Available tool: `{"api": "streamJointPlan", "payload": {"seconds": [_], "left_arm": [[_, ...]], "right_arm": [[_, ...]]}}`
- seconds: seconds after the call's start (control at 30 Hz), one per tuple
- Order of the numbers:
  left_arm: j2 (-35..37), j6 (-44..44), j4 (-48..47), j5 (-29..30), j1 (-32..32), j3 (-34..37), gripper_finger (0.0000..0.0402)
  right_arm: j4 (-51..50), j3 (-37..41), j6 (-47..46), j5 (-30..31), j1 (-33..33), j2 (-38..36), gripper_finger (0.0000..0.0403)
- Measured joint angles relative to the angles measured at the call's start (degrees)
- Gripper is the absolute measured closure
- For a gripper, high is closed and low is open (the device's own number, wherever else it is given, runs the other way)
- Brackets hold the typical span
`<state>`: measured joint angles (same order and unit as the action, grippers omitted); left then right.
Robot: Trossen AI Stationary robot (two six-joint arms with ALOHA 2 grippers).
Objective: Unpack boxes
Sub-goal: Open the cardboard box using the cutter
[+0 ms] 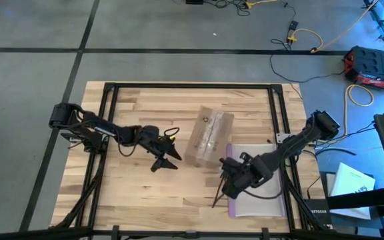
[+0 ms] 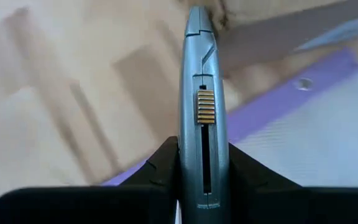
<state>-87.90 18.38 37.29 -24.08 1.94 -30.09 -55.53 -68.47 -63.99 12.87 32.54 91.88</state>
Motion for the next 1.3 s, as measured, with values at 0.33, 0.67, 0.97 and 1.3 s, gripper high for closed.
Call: {"api": "streamJointPlan", "payload": {"seconds": [0.33,0.67,0.97,1.3], "left_arm": [[-0.02,3.55,2.69,7.11,3.64,0.00,0.0165],[-0.02,3.75,2.72,10.56,4.66,0.00,0.0165],[-0.02,1.26,2.24,10.97,3.59,0.00,0.0165],[-0.02,0.39,-2.11,9.33,-0.05,-2.33,0.0165]], "right_arm": [[-15.16,0.00,-7.21,4.96,0.08,0.00,0.0341],[-17.70,-0.55,-4.93,11.24,0.40,0.00,0.0341],[-28.02,-13.52,21.80,14.63,2.44,2.84,0.0341],[-34.29,-25.23,29.98,21.34,2.37,17.21,0.0341]]}}
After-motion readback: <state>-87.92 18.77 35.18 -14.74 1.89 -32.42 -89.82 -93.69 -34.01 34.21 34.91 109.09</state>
